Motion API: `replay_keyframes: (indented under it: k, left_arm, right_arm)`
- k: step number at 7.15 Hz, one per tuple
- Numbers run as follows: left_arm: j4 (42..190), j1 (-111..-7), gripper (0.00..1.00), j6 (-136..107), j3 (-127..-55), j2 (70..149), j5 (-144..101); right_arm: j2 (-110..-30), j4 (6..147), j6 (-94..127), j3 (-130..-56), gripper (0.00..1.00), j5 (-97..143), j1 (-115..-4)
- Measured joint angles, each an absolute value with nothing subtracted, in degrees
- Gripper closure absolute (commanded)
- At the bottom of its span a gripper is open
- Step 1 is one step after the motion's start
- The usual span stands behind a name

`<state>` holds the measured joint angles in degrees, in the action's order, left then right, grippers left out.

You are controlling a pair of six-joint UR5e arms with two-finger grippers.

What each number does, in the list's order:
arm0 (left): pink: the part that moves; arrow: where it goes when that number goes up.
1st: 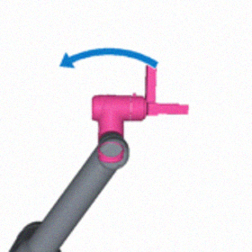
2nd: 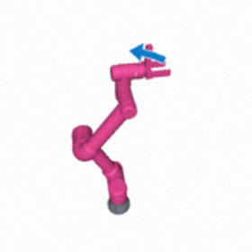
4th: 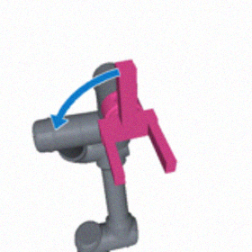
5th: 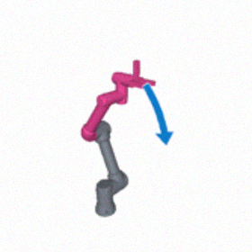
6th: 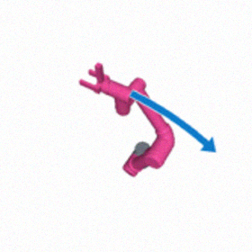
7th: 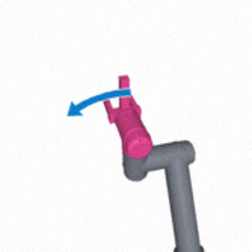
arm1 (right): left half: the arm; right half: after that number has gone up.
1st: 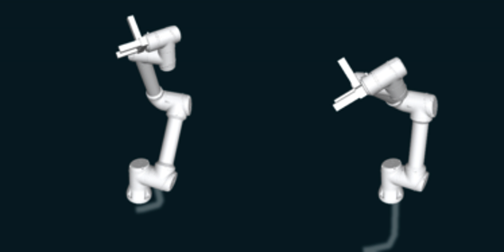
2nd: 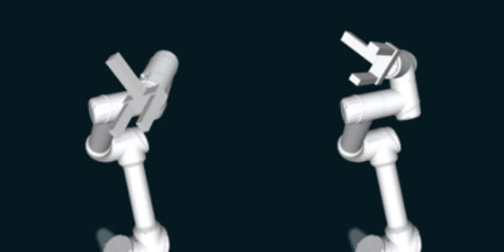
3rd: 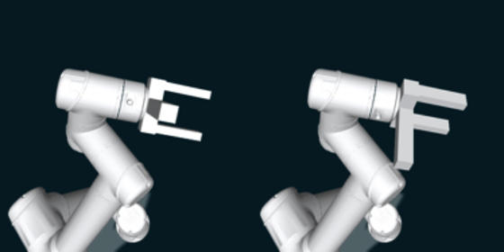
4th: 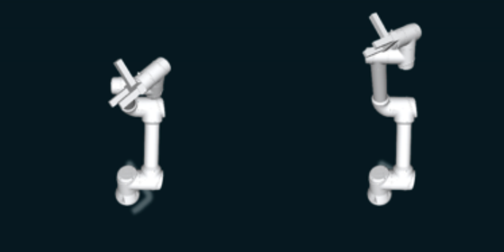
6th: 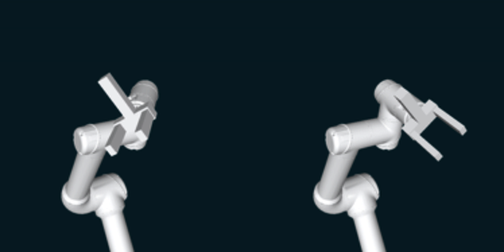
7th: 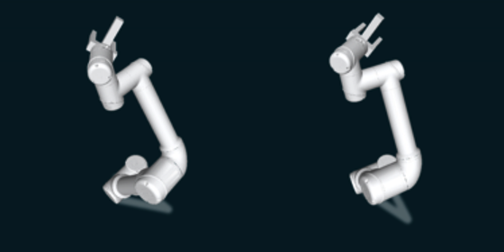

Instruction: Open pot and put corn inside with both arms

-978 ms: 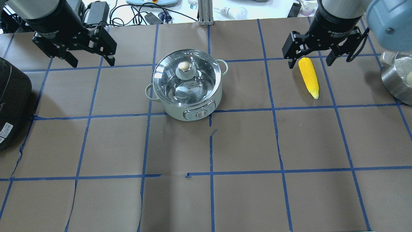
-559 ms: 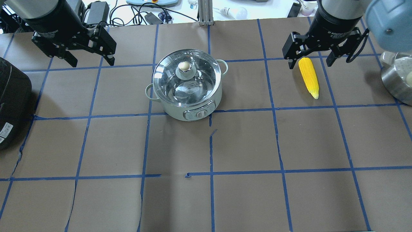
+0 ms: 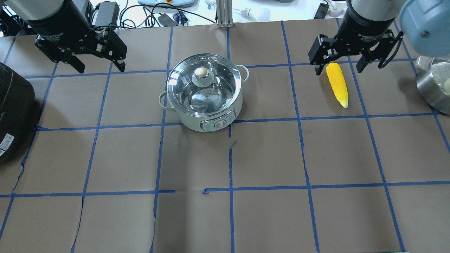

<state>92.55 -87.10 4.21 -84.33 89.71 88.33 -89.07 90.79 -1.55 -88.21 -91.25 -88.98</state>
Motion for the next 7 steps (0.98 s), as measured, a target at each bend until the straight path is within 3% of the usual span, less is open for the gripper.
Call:
replay_keyframes:
  k: [4, 7]
  left_arm:
    - [92.2, -87.1, 0.04, 4.1, -84.3, 90.1, 88.3]
    - [83.7, -90.3, 0.04, -1.7, -80.0, 97.3, 84.5]
  right_arm:
    - [-89.1, 90.8, -1.8, -88.1, 0.0, -91.3, -89.0]
    - [-89.1, 90.8, -1.8, -88.1, 0.0, -91.3, -89.1]
